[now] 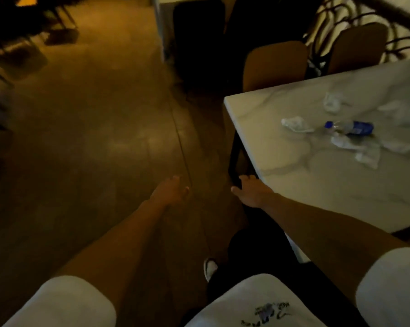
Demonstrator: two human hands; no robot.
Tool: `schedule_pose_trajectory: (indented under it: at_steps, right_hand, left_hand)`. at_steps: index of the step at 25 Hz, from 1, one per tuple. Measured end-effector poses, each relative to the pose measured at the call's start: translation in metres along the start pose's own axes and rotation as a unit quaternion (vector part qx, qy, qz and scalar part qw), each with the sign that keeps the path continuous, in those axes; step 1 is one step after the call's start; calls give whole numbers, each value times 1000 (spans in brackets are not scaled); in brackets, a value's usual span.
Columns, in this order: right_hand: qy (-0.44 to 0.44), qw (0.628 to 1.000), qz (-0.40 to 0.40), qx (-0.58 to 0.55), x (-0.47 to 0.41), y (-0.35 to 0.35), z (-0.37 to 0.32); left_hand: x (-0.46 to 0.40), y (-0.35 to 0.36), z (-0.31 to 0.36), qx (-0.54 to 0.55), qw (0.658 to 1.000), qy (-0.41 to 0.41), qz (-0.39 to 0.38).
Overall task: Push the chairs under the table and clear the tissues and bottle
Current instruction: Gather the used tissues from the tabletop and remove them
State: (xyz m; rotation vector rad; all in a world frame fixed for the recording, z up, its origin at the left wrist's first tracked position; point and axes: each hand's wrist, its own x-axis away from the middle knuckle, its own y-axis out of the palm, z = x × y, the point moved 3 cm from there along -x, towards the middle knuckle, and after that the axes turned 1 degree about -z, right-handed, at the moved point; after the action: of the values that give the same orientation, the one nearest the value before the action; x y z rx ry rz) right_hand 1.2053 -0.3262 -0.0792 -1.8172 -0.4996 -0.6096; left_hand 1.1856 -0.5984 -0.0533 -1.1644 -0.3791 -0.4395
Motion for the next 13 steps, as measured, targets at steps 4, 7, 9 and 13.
schedule_pose_trajectory:
  at_steps: [4, 7, 9, 13]
  right_hand:
    - [59, 997, 17, -46, -56, -19, 10]
    - [86, 994, 9, -65, -80, -27, 11]
    - [114, 988, 34, -99, -93, -46, 16]
    - [169, 972, 86, -135, -99, -85, 39]
  left_hand:
    - [-76, -38, 35, -22, 998, 60, -13]
    - [-124, -63, 36, -52, 996, 60, -34]
    - [-173, -87, 49, -92, 989, 98, -54]
    - [-235, -112, 90, -122, 974, 175, -71]
